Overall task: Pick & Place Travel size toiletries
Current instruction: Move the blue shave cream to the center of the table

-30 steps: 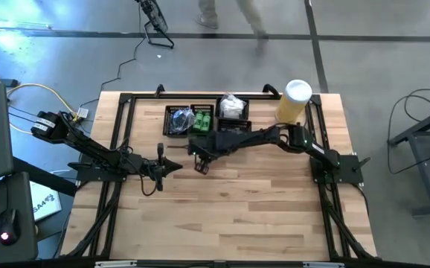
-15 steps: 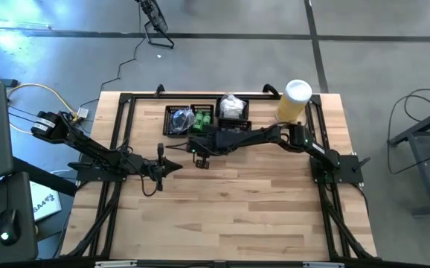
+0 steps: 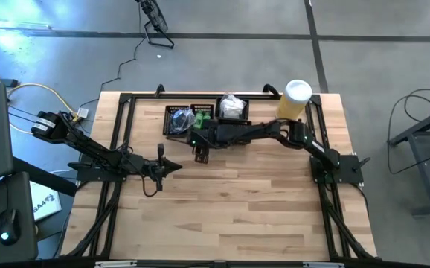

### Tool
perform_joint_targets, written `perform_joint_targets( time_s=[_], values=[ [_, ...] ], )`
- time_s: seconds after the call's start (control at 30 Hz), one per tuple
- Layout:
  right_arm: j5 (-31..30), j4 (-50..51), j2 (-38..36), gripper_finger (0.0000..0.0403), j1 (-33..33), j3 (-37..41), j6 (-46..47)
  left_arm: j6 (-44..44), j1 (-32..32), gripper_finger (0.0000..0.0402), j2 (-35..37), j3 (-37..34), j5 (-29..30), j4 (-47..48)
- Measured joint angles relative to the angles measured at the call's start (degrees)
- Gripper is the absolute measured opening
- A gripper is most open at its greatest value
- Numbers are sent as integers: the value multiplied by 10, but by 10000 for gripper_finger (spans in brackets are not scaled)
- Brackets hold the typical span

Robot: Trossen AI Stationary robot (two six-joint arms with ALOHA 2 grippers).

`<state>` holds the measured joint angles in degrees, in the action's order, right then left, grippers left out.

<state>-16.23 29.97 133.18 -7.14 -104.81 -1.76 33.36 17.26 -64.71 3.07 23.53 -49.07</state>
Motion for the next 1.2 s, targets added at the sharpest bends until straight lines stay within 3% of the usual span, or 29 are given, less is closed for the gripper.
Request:
perform_joint_targets(
  time_s=[0.2,0.7,0.9,1.1,1.2],
  values=[
    [21,0,1,206,-13,0,0,-1,0,0,0,0,0,0],
    [199,72,3,192,-3,-1,-15,-2,0,0,0,0,0,0],
    [85,71,2,190,21,1,-45,-2,0,0,0,0,0,0],
    [105,70,-5,190,38,1,-43,-2,0,0,0,0,0,2],
    [85,72,-14,190,44,1,-43,-2,0,0,0,0,0,7]
  ],
)
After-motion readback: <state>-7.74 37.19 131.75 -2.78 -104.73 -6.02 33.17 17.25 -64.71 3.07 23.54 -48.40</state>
